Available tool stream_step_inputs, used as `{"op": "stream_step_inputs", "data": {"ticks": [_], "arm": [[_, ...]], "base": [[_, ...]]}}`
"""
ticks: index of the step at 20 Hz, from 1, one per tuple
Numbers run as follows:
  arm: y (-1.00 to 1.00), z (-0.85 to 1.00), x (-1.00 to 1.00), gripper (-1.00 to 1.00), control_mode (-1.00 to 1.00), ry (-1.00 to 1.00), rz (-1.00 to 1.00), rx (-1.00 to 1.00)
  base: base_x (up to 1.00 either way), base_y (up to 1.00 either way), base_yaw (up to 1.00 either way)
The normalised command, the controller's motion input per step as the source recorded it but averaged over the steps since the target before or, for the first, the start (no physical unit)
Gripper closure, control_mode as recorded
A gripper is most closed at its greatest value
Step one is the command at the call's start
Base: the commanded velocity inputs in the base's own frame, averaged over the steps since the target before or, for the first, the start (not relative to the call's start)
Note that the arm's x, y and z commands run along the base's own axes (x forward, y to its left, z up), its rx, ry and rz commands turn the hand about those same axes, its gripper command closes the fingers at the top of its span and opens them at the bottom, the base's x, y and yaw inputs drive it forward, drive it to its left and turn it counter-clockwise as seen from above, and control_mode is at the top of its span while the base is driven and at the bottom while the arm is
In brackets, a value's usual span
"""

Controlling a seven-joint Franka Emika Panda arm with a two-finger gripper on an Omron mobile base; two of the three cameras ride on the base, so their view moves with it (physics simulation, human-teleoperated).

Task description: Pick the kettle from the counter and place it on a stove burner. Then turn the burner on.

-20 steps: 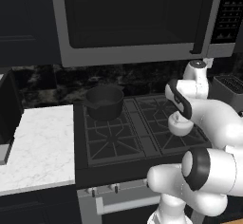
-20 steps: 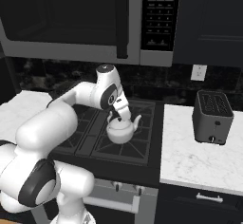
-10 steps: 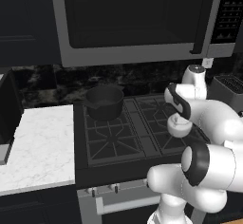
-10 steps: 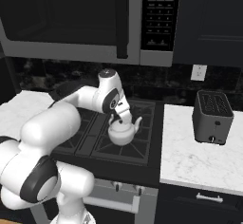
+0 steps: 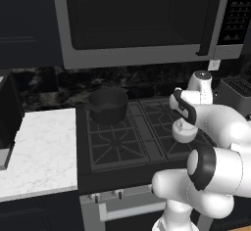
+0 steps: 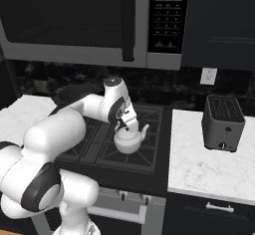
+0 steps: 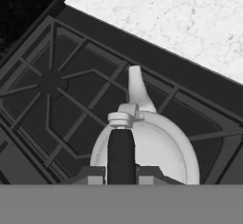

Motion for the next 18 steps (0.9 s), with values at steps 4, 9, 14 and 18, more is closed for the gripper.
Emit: {"op": "stream_step_inputs", "data": {"ticks": [4, 9, 14, 18], "arm": [[0.00, -0.19, 0.01, 1.00, -1.00, -0.03, 0.00, 0.00], [0.00, -0.10, 0.00, -1.00, -1.00, -0.02, 0.00, 0.00], [0.00, 0.00, 0.00, -1.00, -1.00, 0.00, 0.00, 0.00], [0.00, 0.02, -0.04, -1.00, -1.00, 0.00, 0.00, 0.00]], "base": [[0.00, 0.00, 0.00], [0.00, 0.00, 0.00], [0.00, 0.00, 0.00], [0.00, 0.00, 0.00]]}}
